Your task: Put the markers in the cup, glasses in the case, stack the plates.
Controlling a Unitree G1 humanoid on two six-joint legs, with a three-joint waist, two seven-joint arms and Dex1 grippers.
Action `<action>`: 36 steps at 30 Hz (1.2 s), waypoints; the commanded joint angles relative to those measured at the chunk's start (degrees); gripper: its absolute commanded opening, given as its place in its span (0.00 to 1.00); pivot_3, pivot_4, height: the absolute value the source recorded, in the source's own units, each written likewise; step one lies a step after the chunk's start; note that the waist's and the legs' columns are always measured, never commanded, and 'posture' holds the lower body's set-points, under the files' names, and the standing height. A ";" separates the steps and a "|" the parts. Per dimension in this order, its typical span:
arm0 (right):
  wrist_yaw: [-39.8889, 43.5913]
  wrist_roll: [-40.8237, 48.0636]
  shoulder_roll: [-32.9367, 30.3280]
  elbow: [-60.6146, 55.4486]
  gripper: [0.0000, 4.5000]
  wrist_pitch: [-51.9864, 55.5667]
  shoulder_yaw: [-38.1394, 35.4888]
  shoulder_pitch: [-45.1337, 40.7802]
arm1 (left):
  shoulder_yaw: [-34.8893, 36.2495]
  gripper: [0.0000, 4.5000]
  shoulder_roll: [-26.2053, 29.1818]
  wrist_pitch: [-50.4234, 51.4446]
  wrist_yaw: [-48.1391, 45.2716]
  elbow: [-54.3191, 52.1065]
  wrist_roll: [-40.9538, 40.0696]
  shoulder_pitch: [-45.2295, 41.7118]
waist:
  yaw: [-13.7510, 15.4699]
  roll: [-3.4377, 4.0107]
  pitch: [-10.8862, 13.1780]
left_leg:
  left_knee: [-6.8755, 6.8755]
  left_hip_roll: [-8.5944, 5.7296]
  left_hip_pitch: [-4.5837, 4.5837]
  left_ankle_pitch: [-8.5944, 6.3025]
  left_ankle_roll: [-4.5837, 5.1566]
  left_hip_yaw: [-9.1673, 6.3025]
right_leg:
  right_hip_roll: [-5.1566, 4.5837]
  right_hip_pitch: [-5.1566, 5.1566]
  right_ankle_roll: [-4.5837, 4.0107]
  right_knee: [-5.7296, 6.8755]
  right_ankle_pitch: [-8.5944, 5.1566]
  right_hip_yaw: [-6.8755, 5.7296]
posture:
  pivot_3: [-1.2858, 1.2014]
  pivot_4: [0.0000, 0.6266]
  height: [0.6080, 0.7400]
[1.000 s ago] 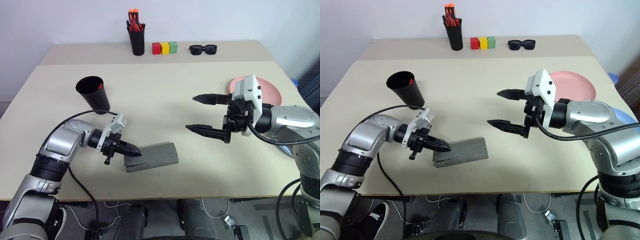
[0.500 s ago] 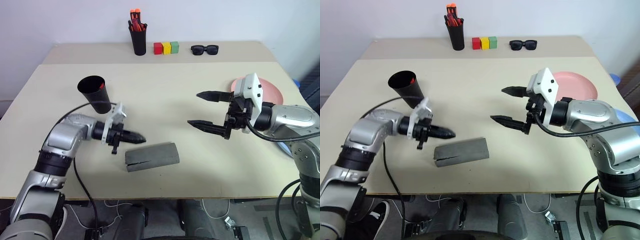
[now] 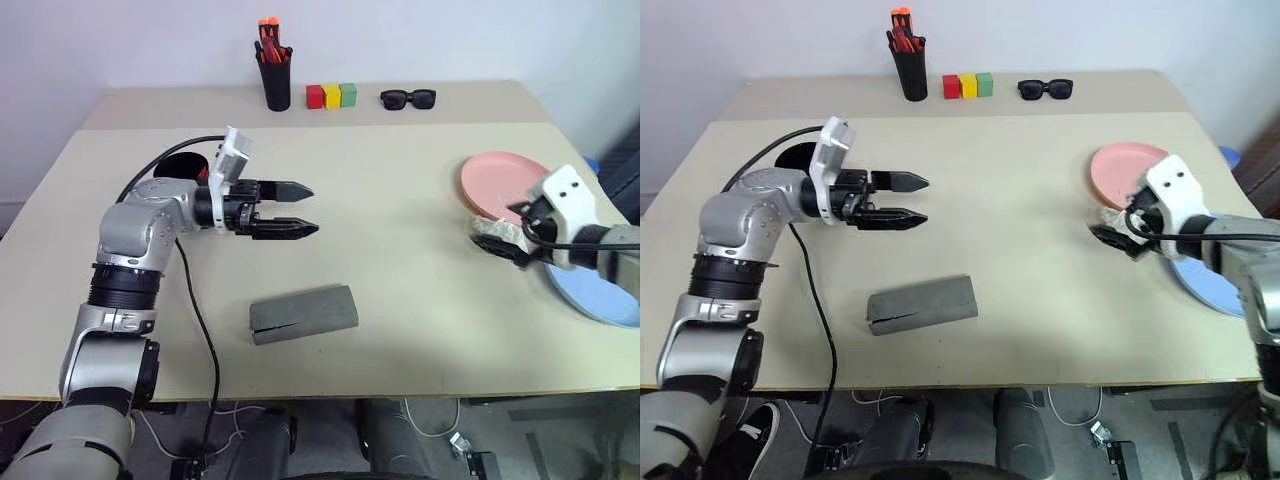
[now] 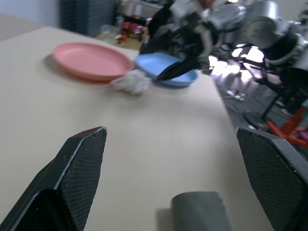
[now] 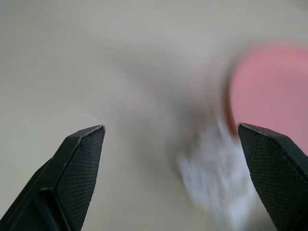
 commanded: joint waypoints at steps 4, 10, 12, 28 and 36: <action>-1.23 -5.69 -4.26 -1.01 1.00 0.40 -5.22 10.31 | -0.74 0.99 -0.71 -6.17 -1.50 -0.80 0.52 0.06 | -0.11 0.01 -0.01 | 0.01 0.01 0.09 0.00 0.01 0.10 | 0.01 0.04 0.03 0.01 0.02 0.06 | 0.52 0.24 1.00; -3.18 -8.70 -2.75 3.13 1.00 -0.97 -4.33 13.38 | -2.10 0.99 -0.66 -8.76 -1.93 -0.95 1.60 1.05 | -0.30 0.01 -0.01 | 0.00 0.02 0.20 -0.01 0.02 0.29 | 0.01 0.08 0.05 0.02 0.03 0.20 | 0.52 0.24 1.00; -3.91 -8.77 -1.48 5.40 1.00 -0.57 -4.08 12.54 | -2.16 0.99 -0.42 -8.71 -1.80 -1.20 1.67 1.34 | -0.24 0.01 -0.01 | 0.00 0.02 0.22 -0.01 0.02 0.29 | 0.01 0.10 0.06 0.01 0.03 0.20 | 0.52 0.24 1.00; -6.52 -15.00 -3.59 15.84 0.01 -2.99 -0.18 3.71 | -1.89 1.00 0.99 -10.08 -0.15 -2.63 1.78 3.09 | -0.16 0.01 -0.02 | -0.07 0.02 0.73 -0.04 0.08 0.35 | 0.00 0.58 0.08 -0.08 0.04 0.25 | 0.52 0.24 1.00; -9.50 -17.35 -0.02 22.59 0.01 -9.87 4.45 -14.87 | -1.34 1.00 0.51 -11.47 1.30 -1.74 1.79 2.64 | -0.94 0.03 -0.02 | -0.17 0.07 0.91 -0.05 0.09 0.44 | 0.03 0.65 0.08 -0.09 0.04 0.31 | 0.52 0.24 1.00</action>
